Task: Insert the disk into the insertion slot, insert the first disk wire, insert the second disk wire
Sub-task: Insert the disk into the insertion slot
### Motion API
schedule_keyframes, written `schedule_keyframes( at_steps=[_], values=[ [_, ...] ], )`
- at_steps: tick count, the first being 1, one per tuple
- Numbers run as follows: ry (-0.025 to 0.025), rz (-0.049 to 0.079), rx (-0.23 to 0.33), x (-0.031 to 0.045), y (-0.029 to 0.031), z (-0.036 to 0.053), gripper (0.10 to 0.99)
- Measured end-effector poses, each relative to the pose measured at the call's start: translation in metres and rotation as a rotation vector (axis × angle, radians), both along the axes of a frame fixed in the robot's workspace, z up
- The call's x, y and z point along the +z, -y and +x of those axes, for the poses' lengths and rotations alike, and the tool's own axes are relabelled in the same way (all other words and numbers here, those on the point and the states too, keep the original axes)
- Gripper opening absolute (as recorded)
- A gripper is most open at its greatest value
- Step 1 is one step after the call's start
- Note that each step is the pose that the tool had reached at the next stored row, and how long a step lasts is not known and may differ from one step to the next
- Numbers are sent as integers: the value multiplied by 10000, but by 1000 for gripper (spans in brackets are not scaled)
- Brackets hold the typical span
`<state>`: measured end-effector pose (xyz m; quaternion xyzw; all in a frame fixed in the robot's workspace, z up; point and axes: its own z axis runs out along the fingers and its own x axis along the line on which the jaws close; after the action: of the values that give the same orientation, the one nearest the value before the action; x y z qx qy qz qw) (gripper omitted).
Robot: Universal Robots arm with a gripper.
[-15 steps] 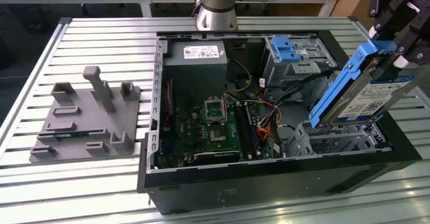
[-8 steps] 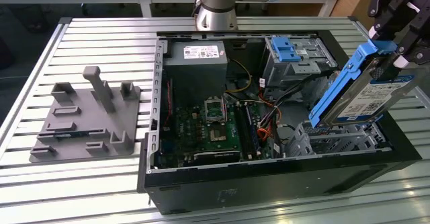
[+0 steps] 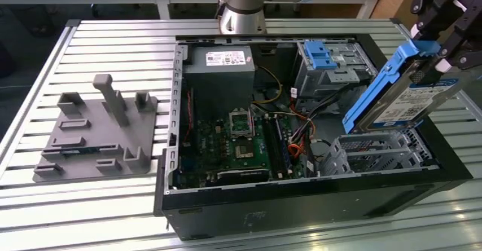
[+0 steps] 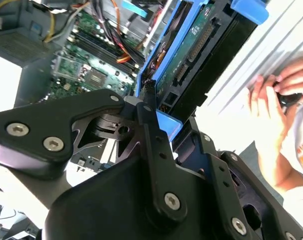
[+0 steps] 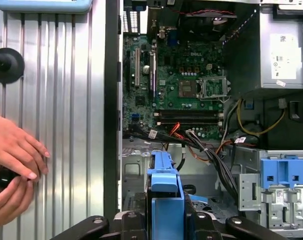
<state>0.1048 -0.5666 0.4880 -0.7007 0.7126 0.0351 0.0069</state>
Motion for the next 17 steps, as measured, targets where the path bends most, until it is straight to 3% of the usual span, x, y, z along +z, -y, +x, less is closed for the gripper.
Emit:
schedule_keyframes(
  at_steps=[3, 4, 17],
  values=[
    [0, 341, 2, 0, 13, 0, 365],
    [0, 392, 2, -1, 16, 0, 365],
    [0, 404, 2, -17, 18, 37, 365]
  ],
)
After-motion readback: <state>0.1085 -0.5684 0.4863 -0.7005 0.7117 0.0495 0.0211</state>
